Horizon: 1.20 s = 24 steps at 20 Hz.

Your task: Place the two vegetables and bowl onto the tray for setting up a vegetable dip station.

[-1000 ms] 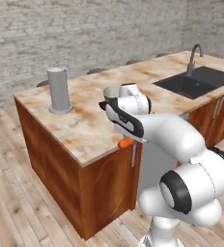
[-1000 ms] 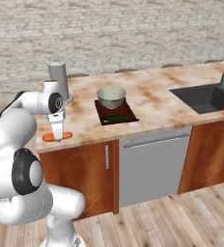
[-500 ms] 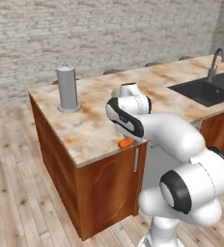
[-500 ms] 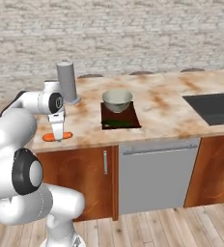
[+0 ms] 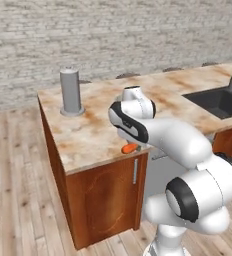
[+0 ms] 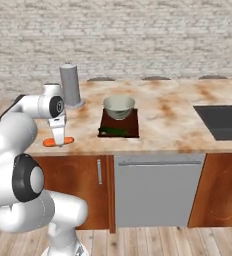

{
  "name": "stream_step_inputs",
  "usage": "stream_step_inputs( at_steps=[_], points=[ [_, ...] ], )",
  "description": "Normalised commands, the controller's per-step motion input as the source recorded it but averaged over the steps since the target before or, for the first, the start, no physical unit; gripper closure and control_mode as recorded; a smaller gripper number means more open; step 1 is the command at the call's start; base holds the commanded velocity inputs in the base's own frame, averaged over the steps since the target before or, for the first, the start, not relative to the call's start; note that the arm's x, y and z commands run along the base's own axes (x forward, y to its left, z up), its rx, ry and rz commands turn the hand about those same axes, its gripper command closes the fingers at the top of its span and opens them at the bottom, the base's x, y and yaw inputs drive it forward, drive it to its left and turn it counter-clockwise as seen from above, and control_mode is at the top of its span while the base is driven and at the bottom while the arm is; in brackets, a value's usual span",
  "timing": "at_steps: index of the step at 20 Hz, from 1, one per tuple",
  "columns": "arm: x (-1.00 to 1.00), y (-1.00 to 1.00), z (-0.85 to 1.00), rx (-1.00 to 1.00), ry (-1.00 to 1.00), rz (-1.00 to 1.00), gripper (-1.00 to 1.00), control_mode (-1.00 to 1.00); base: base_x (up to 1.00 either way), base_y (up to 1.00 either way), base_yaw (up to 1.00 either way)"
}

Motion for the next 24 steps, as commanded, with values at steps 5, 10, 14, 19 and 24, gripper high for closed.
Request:
stream_step_inputs(
  at_steps=[5, 10, 14, 19, 24],
  points=[
    [0.0, 0.0, 0.0, 0.0, 0.0, 0.0, 1.0, 1.0, 0.0, -0.67, 0.15],
    [0.0, 0.0, 0.0, 0.0, 0.0, 0.0, 1.0, 1.0, 0.0, -0.65, 0.17],
    [0.0, 0.0, 0.0, 0.0, 0.0, 0.0, 1.0, 1.0, 0.09, -0.52, 0.25],
    [0.0, 0.0, 0.0, 0.0, 0.0, 0.0, 1.0, 1.0, 0.28, -0.36, 0.35],
    [0.0, 0.0, 0.0, 0.0, 0.0, 0.0, 1.0, 1.0, 0.38, -0.33, 0.27]
  ],
)
